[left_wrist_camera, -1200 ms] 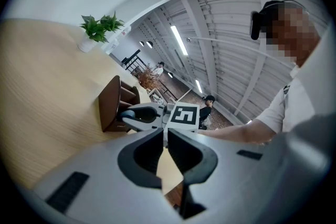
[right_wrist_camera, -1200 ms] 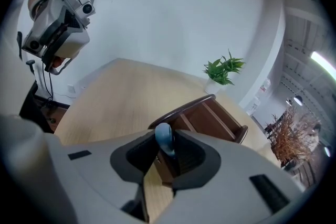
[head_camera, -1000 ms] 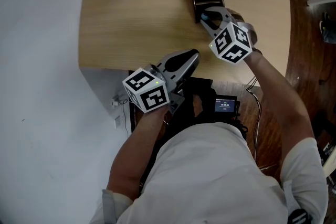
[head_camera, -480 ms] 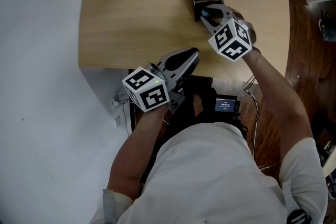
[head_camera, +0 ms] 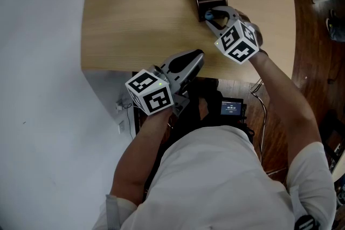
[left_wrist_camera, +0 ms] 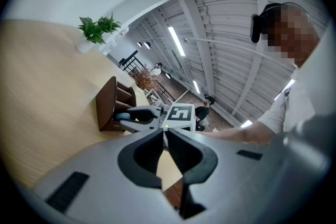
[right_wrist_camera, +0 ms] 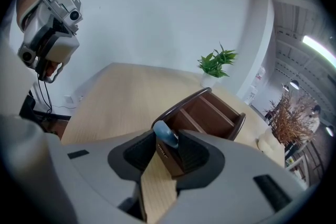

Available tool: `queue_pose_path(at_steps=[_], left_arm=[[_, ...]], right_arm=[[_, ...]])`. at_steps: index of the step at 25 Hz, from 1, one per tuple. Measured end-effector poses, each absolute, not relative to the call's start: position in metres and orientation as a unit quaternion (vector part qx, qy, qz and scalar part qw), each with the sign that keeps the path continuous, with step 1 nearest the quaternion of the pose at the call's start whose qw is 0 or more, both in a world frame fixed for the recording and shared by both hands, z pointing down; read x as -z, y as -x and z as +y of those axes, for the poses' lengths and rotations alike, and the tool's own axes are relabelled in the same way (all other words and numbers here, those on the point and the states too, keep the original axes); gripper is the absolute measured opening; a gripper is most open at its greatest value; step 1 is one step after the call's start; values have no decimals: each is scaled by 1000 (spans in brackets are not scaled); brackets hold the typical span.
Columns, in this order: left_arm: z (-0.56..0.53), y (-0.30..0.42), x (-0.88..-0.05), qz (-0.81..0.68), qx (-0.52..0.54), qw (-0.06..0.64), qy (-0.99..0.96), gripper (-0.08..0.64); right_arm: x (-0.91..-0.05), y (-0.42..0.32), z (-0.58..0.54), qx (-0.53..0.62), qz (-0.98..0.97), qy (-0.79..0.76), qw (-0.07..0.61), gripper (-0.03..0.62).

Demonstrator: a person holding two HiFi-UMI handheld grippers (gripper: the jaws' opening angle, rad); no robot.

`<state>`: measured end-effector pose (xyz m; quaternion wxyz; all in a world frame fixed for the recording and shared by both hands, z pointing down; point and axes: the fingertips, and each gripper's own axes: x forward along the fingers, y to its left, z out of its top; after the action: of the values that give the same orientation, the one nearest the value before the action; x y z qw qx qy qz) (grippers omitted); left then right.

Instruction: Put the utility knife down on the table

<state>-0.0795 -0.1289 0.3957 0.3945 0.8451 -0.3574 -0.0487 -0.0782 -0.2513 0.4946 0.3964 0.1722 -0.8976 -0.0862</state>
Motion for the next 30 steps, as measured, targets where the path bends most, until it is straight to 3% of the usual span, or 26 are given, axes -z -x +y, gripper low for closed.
queue_pose_path(at_steps=[30], left_arm=[[-119, 73, -392, -337, 47, 394, -854, 5]], right_arm=[[-488, 28, -226, 39, -884, -225, 408, 115]])
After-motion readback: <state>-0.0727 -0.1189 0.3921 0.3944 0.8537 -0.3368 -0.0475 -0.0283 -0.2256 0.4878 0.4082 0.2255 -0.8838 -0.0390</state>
